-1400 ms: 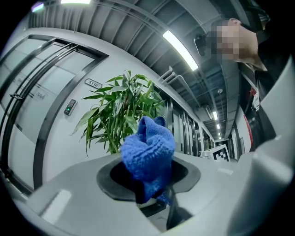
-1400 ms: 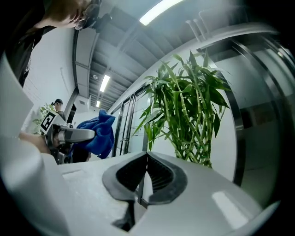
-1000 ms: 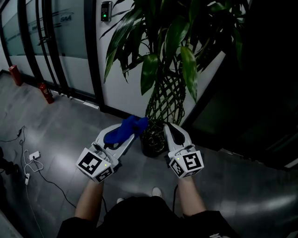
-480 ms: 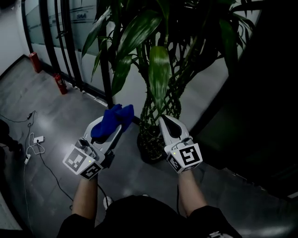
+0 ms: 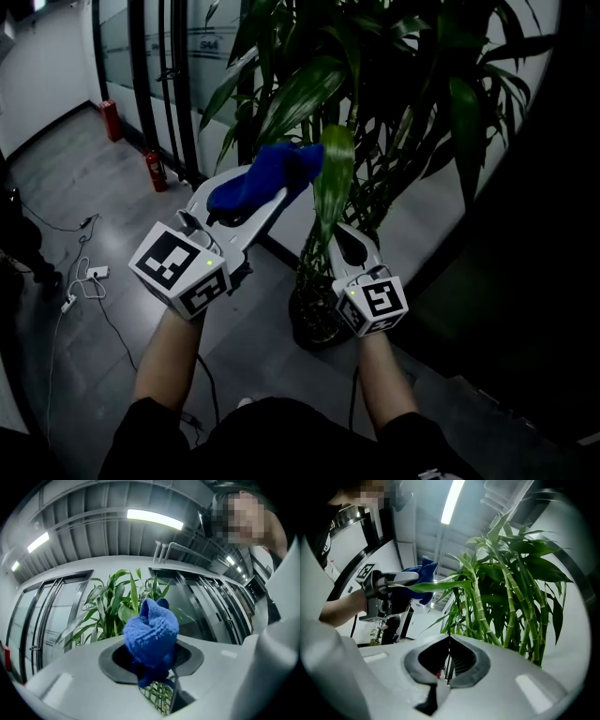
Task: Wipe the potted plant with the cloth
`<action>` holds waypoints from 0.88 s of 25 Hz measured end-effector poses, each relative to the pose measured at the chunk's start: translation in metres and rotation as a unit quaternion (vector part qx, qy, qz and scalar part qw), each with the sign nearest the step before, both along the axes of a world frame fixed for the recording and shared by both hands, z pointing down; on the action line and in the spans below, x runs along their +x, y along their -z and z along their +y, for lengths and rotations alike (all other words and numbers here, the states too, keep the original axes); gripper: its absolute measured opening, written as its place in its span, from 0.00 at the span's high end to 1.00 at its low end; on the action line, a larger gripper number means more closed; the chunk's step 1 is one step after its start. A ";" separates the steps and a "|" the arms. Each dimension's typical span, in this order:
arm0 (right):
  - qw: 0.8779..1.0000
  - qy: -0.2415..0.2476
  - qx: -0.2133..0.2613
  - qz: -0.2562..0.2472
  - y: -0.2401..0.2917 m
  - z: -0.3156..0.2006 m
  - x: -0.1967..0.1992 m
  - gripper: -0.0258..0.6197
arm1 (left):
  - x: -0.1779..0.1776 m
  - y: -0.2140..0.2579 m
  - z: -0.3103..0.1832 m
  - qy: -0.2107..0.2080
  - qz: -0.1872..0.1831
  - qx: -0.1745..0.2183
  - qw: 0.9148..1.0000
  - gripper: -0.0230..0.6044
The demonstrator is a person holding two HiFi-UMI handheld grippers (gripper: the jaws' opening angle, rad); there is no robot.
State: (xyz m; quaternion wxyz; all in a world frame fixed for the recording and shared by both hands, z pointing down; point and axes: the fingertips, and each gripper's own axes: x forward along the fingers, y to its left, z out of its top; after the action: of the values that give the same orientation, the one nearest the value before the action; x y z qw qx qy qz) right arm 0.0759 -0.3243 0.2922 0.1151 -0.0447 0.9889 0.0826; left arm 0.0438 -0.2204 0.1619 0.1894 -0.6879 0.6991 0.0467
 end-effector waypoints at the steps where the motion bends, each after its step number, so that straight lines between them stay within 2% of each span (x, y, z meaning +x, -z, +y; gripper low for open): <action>1: 1.000 0.001 0.002 -0.003 0.004 -0.001 -0.002 0.96 | -0.001 0.010 -0.005 0.003 -0.010 0.001 1.000 0.72; 6: 1.000 -0.016 0.005 -0.021 0.026 -0.018 -0.007 0.96 | -0.002 0.036 -0.037 0.031 -0.072 -0.010 0.997 0.72; 9: 0.999 -0.025 0.016 -0.025 0.037 -0.024 -0.010 0.96 | -0.008 0.039 -0.058 0.057 -0.120 -0.025 0.991 0.72; 12: 0.999 -0.023 0.025 -0.031 0.045 -0.023 -0.014 0.96 | -0.012 0.043 -0.073 0.073 -0.153 -0.042 0.985 0.72; 14: 0.999 -0.024 0.030 -0.038 0.052 -0.022 -0.014 0.96 | -0.012 0.046 -0.080 0.090 -0.185 -0.049 0.977 0.72; 17: 0.998 -0.025 0.041 -0.052 0.060 -0.022 -0.012 0.96 | -0.009 0.043 -0.090 0.118 -0.248 -0.078 0.958 0.72; 19: 0.996 -0.028 0.056 -0.060 0.066 -0.019 -0.008 0.96 | -0.006 0.034 -0.095 0.124 -0.277 -0.104 0.947 0.72; 22: 0.995 -0.029 0.069 -0.068 0.072 -0.011 -0.003 0.96 | 0.000 0.021 -0.097 0.113 -0.286 -0.124 0.943 0.72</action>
State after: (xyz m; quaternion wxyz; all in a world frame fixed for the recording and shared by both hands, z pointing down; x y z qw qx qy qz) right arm 0.0733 -0.3350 0.2198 0.1826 -0.0707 0.9690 0.1506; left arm 0.0440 -0.3170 0.1411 0.2984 -0.6066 0.6892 -0.2608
